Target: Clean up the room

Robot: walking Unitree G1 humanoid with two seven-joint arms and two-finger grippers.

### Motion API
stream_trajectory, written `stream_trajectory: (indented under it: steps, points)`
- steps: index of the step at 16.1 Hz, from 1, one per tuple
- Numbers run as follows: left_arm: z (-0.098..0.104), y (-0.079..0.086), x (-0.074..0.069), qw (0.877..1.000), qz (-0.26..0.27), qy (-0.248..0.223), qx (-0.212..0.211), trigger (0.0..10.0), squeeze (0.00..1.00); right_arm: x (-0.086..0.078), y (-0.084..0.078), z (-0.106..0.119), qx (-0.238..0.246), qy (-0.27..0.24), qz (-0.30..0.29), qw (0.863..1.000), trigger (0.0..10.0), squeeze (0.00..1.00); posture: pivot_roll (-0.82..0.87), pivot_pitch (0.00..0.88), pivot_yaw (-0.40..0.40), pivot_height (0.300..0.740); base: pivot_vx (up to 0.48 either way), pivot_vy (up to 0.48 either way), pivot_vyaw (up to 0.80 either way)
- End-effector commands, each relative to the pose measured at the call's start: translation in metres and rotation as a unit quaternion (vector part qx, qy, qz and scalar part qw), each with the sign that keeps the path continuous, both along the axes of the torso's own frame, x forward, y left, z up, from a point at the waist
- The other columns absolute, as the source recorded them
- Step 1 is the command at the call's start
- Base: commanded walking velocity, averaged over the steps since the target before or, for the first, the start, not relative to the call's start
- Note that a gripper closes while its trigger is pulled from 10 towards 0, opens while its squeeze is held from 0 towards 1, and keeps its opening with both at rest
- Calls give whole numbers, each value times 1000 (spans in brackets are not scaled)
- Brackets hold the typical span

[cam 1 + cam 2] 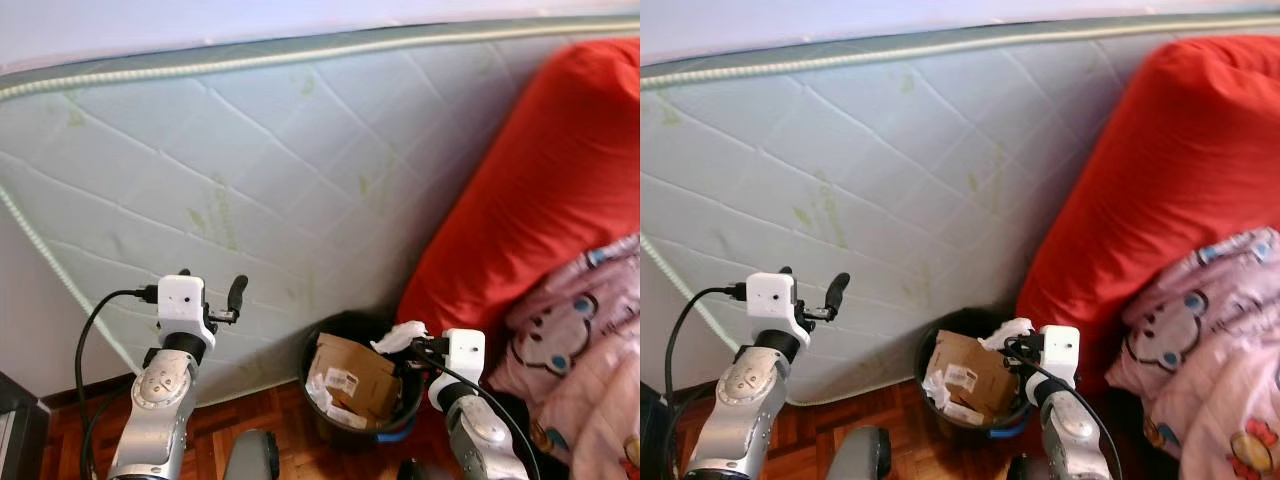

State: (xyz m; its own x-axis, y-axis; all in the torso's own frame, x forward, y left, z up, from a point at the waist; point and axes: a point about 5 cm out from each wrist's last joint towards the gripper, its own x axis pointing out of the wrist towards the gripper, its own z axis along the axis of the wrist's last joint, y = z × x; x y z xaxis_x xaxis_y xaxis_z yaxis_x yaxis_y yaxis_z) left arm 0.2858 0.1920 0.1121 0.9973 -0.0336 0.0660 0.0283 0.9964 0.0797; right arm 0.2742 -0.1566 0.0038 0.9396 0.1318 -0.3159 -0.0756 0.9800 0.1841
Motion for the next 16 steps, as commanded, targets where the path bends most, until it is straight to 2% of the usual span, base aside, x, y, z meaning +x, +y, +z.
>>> stream_trajectory:
  steps: [1,8,12,16]
  points:
    - [-2,1,-3,1000,0,7,-4,10000,0,-1,0,-3,-3,7,6,1000,10000,0,116,35,-23,608,266,0,0]
    - [1,-1,-6,1000,8,3,-15,10000,0,3,-6,-8,-20,30,15,999,10000,0,116,69,-39,608,266,0,0]
    - [4,1,-8,1000,15,2,-22,10000,0,6,5,-9,-23,41,49,998,10000,0,120,91,-38,608,273,0,0]
    - [5,5,-13,999,25,2,-23,10000,0,6,9,-11,-31,51,72,996,10000,0,131,125,-51,608,273,0,0]
